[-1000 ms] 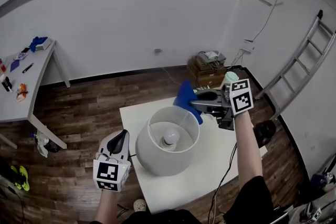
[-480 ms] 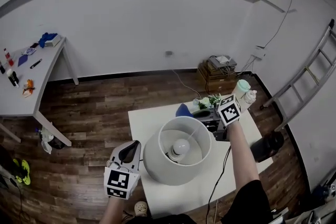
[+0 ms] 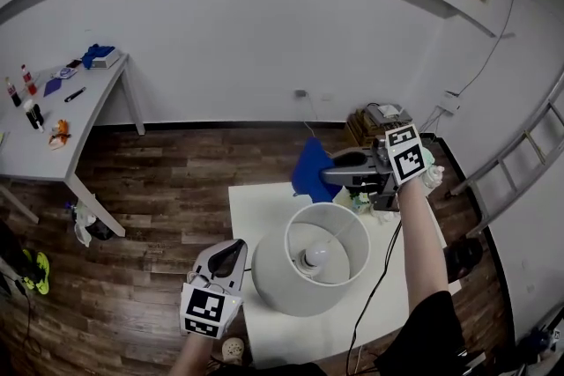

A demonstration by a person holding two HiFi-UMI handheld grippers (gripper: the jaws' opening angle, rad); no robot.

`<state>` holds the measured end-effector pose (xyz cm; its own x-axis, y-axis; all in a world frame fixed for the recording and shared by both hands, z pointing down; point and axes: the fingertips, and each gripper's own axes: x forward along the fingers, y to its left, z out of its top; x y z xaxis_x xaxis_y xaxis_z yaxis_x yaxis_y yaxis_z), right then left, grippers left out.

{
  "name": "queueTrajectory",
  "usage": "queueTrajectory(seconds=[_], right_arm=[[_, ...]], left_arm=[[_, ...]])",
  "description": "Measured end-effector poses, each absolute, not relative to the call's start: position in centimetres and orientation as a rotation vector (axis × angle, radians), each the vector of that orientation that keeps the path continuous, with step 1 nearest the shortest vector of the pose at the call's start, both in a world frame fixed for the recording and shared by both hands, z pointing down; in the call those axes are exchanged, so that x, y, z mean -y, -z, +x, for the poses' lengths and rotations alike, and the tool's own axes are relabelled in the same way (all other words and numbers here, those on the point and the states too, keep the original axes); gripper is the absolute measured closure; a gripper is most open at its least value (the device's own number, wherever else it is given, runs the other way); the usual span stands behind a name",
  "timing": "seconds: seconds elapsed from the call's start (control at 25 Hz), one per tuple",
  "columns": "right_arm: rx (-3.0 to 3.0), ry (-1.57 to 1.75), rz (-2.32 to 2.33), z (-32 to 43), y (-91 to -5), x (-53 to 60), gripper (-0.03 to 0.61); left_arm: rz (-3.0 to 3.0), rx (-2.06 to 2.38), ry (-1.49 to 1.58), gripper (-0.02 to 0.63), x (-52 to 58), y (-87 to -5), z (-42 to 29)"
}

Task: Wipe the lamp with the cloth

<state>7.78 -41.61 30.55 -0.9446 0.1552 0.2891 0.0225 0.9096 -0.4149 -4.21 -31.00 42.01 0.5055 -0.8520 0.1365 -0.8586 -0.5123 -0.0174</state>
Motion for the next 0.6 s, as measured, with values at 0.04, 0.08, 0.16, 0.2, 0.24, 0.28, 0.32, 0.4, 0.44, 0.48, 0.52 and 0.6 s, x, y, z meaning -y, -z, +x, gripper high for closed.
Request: queueTrajectory(seconds=[0.04, 0.08, 0.16, 0.2, 0.24, 0.28, 0.32, 0.4, 0.44, 0.48, 0.52, 0.6], right_arm=[[2.788, -0.579, -0.213, 6.6, -28.8, 41.0, 0.503], [2.807, -0.565, -0.302, 5.5, -27.4, 40.3, 0.503], [2.792, -0.524, -0.481, 3.6, -25.8, 38.6, 0.503], [2.756, -0.497, -0.555, 2.7, -25.6, 37.8, 0.503], [2.706, -0.472, -0.617, 2.0, -25.7, 37.1, 0.503], [2.648, -0.455, -0.669, 1.3, -26.3, 36.6, 0.503], [2.588, -0.453, -0.712, 0.7, -27.0, 36.3, 0.503], [2.485, -0.493, -0.780, -0.3, -28.5, 35.9, 0.503], [2.443, -0.524, -0.806, -0.6, -29.3, 35.8, 0.503], [2.406, -0.553, -0.824, -0.7, -30.0, 35.8, 0.503], [2.371, -0.577, -0.834, -0.8, -30.8, 35.9, 0.503], [2.308, -0.621, -0.834, -0.8, -32.8, 36.1, 0.503]], left_arm=[[2.677, 1.528, -0.199, 0.603, 30.9, -42.1, -4.4], [2.673, 1.532, -0.202, 0.603, 30.9, -42.1, -4.5], [2.664, 1.542, -0.205, 0.601, 30.9, -42.2, -4.8], [2.658, 1.548, -0.205, 0.603, 30.9, -42.2, -4.9], [2.652, 1.556, -0.203, 0.601, 30.9, -42.2, -5.1], [2.647, 1.562, -0.201, 0.602, 30.8, -42.2, -5.4], [2.642, 1.567, -0.200, 0.601, 30.8, -42.2, -5.6], [2.638, 1.572, -0.202, 0.603, 30.7, -42.3, -5.9], [2.638, 1.573, -0.204, 0.603, 30.6, -42.3, -5.9], [2.638, 1.573, -0.205, 0.601, 30.6, -42.2, -5.8], [2.636, 1.572, -0.206, 0.601, 30.5, -42.2, -5.7], [2.629, 1.572, -0.211, 0.603, 30.4, -42.4, -5.4]])
